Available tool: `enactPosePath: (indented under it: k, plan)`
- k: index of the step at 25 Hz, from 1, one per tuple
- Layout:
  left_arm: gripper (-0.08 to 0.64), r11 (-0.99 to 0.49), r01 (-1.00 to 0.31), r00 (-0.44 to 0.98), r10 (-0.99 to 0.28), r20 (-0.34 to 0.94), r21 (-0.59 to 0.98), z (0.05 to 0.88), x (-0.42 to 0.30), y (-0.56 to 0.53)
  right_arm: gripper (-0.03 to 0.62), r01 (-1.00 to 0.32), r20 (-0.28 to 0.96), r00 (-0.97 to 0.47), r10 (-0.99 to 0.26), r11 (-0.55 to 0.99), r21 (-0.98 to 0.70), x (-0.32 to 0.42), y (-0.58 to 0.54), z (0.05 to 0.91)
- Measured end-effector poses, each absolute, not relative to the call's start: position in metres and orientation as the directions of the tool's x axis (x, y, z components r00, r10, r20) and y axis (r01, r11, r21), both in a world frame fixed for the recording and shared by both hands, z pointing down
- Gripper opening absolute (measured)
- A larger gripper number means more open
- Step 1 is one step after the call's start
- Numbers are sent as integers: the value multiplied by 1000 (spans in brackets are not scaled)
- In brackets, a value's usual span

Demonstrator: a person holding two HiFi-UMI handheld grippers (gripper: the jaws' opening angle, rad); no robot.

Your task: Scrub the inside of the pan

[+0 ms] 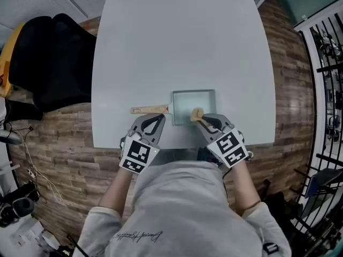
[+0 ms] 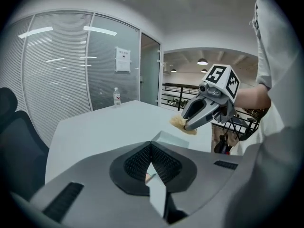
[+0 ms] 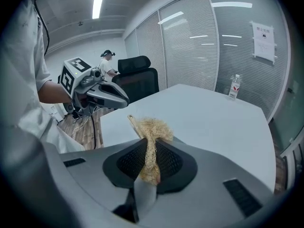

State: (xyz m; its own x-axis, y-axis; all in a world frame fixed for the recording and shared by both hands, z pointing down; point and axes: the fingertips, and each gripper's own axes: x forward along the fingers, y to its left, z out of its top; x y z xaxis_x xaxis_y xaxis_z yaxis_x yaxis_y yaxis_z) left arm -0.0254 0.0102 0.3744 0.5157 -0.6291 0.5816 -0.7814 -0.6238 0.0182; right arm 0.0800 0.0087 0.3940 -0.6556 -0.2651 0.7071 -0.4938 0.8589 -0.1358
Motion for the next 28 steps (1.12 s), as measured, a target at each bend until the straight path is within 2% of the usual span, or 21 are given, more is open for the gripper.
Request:
enactPosePath:
  k: [7, 14, 18, 24, 28]
  plan:
    - [12, -665, -747, 496, -568, 657, -10, 401, -32, 17, 67, -485, 738, -629, -244, 866, -127, 83, 12, 411]
    - [17, -750, -659, 503, -490, 712, -50, 424, -41, 18, 67, -471, 759, -616, -211, 871, -139, 75, 16, 427]
    - [84, -811, -577, 489, -435, 756, -93, 439, -42, 16, 67, -455, 778, -597, -195, 881, -128, 75, 15, 437]
    - [187, -926, -350, 401, -285, 871, -142, 477, -53, 21, 67, -430, 797, -578, -176, 895, -115, 71, 11, 448]
    - [219, -964, -239, 342, -196, 919, -117, 497, -56, 26, 67, -403, 814, -560, -156, 909, -103, 69, 14, 455]
